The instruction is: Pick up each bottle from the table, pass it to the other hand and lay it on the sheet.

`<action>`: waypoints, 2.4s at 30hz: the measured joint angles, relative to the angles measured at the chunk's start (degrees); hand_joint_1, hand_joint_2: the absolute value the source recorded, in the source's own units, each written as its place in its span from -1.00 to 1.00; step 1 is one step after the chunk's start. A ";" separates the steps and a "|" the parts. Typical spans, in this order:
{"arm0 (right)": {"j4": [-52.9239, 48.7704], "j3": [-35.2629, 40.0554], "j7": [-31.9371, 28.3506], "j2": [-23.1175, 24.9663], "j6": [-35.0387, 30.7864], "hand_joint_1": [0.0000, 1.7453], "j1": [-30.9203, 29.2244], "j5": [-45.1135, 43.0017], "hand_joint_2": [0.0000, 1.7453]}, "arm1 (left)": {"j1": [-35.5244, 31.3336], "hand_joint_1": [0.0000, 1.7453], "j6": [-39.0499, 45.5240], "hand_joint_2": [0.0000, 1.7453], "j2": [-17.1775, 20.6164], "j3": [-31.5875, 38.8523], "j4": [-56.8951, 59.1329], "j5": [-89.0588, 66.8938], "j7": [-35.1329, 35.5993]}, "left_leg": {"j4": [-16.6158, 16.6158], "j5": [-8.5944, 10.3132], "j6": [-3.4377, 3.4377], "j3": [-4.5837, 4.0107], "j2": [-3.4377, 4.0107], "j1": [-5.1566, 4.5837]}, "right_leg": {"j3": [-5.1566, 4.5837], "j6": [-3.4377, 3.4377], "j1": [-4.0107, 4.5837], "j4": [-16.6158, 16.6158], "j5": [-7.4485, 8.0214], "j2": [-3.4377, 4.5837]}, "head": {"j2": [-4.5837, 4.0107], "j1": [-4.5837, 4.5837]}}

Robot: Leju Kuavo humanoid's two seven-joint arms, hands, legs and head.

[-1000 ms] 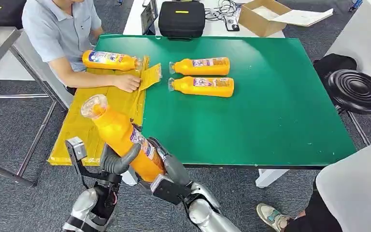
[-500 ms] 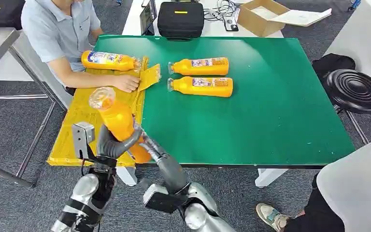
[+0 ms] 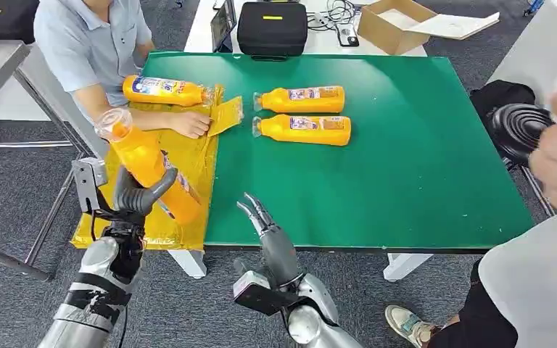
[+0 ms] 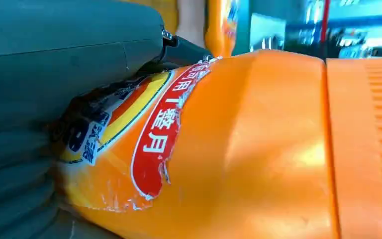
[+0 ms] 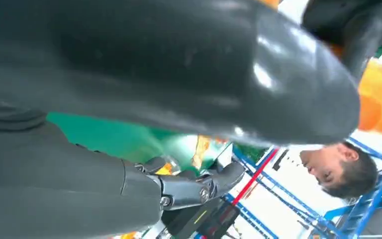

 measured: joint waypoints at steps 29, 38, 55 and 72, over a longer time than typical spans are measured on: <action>-2.05 7.04 0.00 2.32 9.31 -1.00 -0.46 -3.91 -1.00 | -18.92 1.00 19.30 1.00 -0.83 -1.79 44.62 -84.97 8.63 | 0.00 0.03 0.00 0.01 -0.01 0.02 | 0.01 0.02 0.01 0.04 0.02 0.00 | 0.00 0.00; -1.94 8.96 0.00 3.02 11.32 -1.00 -0.73 -4.44 -1.00 | -22.65 -1.00 14.22 -1.00 -1.60 -0.89 50.08 -83.51 11.78 | 0.00 0.02 0.00 0.05 -0.02 0.00 | 0.06 0.02 0.00 0.03 0.02 0.00 | 0.00 0.00; -1.25 11.26 0.00 3.06 10.21 -1.00 -1.44 -6.91 -1.00 | -24.34 -1.00 -8.83 1.00 -4.50 8.68 50.68 -63.06 -3.77 | -0.02 0.03 0.01 0.57 -0.30 -0.03 | 0.71 0.00 -0.04 0.02 -0.03 -0.20 | 0.00 0.00; -1.27 12.88 0.00 1.66 6.18 -1.00 -1.25 -6.49 1.00 | -11.76 -1.00 -6.24 1.00 -9.64 15.54 28.12 -25.15 -14.05 | -0.01 0.02 0.00 0.16 -0.08 -0.01 | 0.20 0.00 0.00 0.03 -0.01 -0.13 | 0.00 0.00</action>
